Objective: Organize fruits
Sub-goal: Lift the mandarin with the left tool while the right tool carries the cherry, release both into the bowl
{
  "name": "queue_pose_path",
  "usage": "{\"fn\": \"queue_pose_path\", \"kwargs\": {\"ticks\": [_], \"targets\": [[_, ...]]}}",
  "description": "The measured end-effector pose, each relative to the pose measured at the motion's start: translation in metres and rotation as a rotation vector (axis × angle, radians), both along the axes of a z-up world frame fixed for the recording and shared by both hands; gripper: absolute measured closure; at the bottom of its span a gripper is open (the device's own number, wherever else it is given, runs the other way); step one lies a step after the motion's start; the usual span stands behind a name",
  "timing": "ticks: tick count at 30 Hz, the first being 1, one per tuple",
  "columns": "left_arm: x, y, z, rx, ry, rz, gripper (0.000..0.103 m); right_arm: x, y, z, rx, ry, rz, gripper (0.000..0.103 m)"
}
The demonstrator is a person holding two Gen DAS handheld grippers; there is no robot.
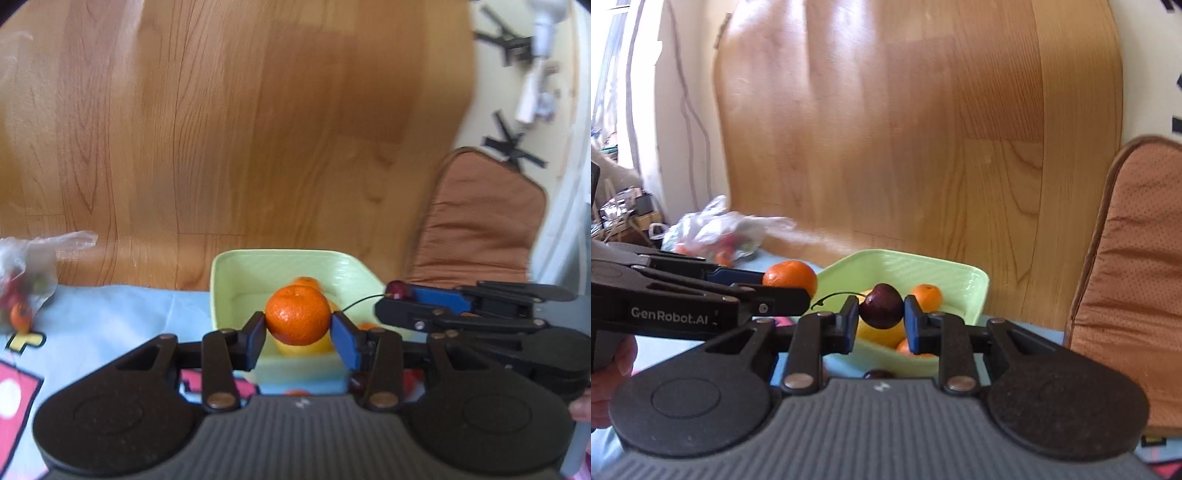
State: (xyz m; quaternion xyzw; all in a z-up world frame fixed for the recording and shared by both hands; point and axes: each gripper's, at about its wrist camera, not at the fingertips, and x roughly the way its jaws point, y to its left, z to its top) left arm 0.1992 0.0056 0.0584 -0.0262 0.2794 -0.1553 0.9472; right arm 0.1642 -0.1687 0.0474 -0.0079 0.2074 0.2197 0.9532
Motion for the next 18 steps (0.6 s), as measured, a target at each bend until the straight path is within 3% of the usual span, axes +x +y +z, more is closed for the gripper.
{"fn": "queue_pose_path", "kwargs": {"ticks": [6,7,9,10,15,18], "targets": [[0.04,-0.001,-0.013,0.018,0.05,0.036,0.062,0.051,-0.018,-0.018,0.087,0.13,-0.071,0.073],[0.042,-0.002,-0.014,0.025,0.055,0.04,0.058,0.055,-0.019,-0.021,0.094,0.148,-0.07,0.073],[0.04,-0.002,-0.014,0.03,0.05,0.042,0.055,0.058,-0.02,-0.022,0.09,0.155,-0.066,0.06],[0.036,-0.001,-0.012,0.025,0.042,0.036,0.055,0.056,-0.021,-0.02,0.089,0.141,-0.068,0.054],[-0.002,0.022,0.004,-0.038,-0.01,0.043,0.052,0.027,-0.052,-0.005,0.122,0.07,-0.081,0.055],[-0.037,0.039,0.005,-0.085,-0.013,0.036,0.052,0.013,-0.072,-0.007,0.125,0.093,-0.073,0.055]]}}
